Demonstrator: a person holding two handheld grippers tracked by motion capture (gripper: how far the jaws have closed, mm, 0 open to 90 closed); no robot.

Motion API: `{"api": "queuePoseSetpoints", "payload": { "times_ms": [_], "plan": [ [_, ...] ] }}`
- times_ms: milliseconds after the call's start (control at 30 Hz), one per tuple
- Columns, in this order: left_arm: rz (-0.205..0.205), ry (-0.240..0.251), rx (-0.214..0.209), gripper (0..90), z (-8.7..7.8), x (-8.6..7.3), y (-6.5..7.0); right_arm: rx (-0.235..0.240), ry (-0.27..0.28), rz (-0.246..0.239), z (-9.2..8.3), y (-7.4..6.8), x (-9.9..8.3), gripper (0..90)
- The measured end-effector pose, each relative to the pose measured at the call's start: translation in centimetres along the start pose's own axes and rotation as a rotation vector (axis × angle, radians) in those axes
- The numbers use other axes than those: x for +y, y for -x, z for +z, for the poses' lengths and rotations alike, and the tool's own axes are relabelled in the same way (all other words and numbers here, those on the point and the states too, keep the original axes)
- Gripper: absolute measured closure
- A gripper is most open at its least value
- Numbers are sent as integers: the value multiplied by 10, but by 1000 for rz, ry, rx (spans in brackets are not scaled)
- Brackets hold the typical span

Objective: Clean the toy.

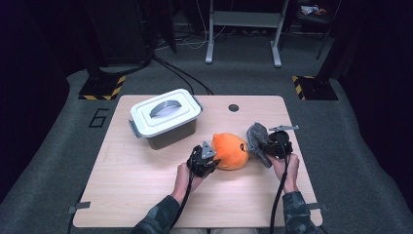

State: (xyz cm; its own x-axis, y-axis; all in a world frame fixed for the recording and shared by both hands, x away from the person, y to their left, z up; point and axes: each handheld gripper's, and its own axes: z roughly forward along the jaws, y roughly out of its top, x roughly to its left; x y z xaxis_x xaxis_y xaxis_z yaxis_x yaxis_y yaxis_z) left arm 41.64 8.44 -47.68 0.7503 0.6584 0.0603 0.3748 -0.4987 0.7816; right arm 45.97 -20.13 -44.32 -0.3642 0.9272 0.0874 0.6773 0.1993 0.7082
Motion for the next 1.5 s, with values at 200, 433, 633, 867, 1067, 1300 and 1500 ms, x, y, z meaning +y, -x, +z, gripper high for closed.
{"api": "queuePoseSetpoints", "payload": {
  "times_ms": [200, 433, 633, 867, 1067, 1300, 1500],
  "plan": [
    [-14, -3, -12, 745, 0, 3, -1, 40, 51, -51, -19, -20, 15, 750],
    [-34, -1, -9, 743, 0, 7, -2, 86, 68, -139, -24, -54, 27, 749],
    [-40, -2, -14, 741, 1, 12, -3, 104, 52, -213, -15, -85, 34, 747],
    [-49, -6, -22, 741, 1, 15, -4, 111, 28, -266, 1, -106, 34, 746],
    [-66, -14, -25, 742, 2, 15, -4, 89, 18, -283, 7, -107, 32, 748],
    [-67, -11, -19, 742, 3, 15, -5, 68, 19, -293, 5, -104, 30, 747],
    [-72, -9, -20, 742, 3, 15, -5, 50, 19, -272, 2, -99, 27, 747]
  ]
}}
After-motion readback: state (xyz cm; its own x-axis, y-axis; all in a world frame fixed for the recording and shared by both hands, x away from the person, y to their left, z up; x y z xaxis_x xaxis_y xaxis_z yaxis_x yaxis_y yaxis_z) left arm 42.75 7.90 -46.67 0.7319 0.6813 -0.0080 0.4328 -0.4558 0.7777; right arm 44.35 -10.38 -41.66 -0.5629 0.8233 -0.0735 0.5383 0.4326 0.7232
